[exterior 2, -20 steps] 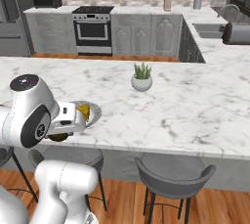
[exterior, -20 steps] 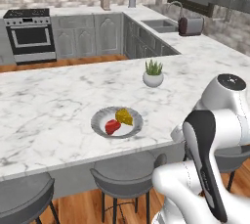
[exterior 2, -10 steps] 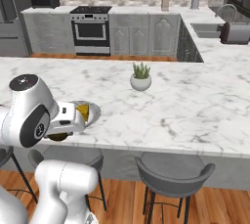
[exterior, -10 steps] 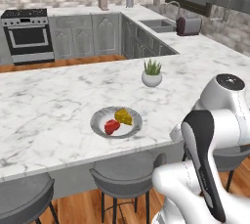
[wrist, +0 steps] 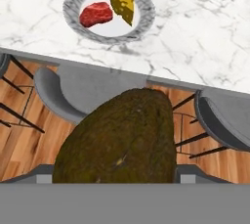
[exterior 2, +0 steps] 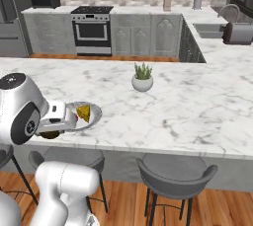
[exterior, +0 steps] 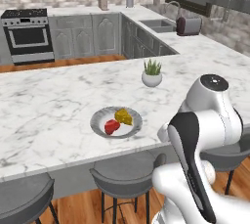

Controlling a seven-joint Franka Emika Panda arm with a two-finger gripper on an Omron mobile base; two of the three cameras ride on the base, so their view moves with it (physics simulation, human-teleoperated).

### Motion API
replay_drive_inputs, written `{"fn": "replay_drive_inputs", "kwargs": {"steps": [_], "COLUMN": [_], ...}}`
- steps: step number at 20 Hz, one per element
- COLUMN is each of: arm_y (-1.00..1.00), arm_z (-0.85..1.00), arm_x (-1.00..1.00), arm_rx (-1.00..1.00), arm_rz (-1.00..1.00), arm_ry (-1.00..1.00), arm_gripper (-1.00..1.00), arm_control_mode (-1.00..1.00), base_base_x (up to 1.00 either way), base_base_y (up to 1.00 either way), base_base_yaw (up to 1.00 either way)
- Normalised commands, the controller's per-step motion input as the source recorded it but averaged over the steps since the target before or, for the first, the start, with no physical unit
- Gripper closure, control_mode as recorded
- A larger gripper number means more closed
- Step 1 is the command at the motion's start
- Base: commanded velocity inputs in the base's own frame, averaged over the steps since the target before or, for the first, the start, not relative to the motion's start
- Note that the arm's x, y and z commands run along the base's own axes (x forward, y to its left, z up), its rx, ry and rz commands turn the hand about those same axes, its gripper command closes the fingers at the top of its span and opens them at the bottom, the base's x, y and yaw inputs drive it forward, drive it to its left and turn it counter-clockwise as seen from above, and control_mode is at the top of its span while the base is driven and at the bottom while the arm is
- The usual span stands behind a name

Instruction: Take the cheese, steak, and avocado from the fridge and place them on the plate on the dining counter to create an appetizer plate.

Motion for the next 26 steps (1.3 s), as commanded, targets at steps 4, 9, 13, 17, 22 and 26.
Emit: {"fn": "replay_drive_inputs", "kwargs": {"steps": [4,9,13,17,22,26], "arm_y": [0.05,0.02,0.04,0.31,0.43,0.33], "arm_z": [0.00,0.00,-0.05,-0.25,-0.35,-0.50], "arm_x": [0.20,0.50,0.66,0.51,0.49,0.41], "arm_rx": [0.01,0.07,0.14,0.04,0.00,0.00], "arm_rz": [0.01,0.00,0.00,0.00,0.00,0.00], "arm_ry": [0.00,0.00,0.01,0.04,0.03,0.01], "arm_gripper": [1.00,1.00,1.00,1.00,1.00,1.00], "arm_control_mode": [-1.00,-1.00,-1.00,-1.00,-1.00,-1.00], "base_base_x": [0.00,0.00,0.00,0.00,0.00,0.00], "base_base_y": [0.00,0.00,0.00,0.00,0.00,0.00], "base_base_yaw": [0.00,0.00,0.00,0.00,0.00,0.00]}}
